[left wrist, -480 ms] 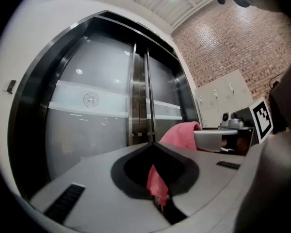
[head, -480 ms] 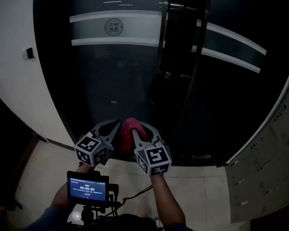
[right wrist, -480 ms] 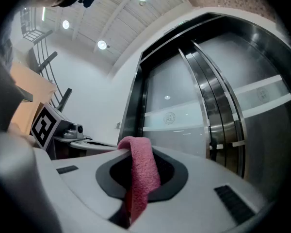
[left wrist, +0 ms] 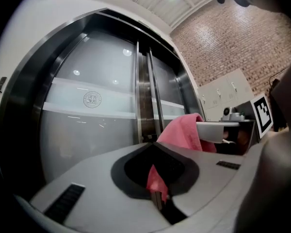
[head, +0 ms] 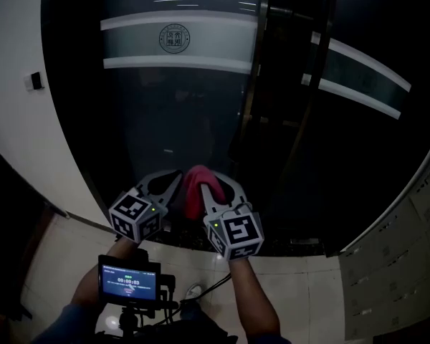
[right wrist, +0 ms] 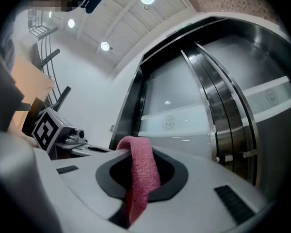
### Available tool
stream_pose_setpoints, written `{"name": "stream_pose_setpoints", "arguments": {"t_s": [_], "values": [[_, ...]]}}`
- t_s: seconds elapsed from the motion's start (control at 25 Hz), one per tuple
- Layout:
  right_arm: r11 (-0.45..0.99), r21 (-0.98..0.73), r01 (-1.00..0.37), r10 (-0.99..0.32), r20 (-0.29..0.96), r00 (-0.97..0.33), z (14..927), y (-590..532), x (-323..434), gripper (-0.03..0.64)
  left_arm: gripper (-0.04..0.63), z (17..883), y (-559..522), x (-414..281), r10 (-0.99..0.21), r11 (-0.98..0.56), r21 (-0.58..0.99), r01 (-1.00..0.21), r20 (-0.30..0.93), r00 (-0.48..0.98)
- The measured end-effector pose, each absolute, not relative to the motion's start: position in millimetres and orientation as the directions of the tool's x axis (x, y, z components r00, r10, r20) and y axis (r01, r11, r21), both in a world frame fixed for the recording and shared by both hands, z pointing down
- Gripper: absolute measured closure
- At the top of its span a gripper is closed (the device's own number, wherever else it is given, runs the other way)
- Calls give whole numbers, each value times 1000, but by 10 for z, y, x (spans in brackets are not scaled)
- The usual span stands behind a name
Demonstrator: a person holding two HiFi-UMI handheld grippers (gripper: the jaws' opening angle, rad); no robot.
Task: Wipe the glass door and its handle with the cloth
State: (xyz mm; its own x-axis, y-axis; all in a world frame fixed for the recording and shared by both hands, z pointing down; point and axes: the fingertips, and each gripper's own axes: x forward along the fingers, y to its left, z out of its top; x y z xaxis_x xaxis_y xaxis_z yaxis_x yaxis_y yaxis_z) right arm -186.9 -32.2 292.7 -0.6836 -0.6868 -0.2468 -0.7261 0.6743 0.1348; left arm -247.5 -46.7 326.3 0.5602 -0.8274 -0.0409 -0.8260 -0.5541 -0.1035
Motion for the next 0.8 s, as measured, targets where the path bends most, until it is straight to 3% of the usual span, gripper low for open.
{"name": "stream_pose_setpoints", "arguments": {"t_s": [0.4,0.8], "values": [[724,124,-679,-626,-296,-722,2705,-2038,-2563,591,586,2950,-2075,-3117,-852,-505,-172,-846,-63,521],[841,202,-503,-432,-310,-847,2075,-3137,-4308,591,586,2531,-3145,-4617,-933,-331,-165,-929,-91,348]]}}
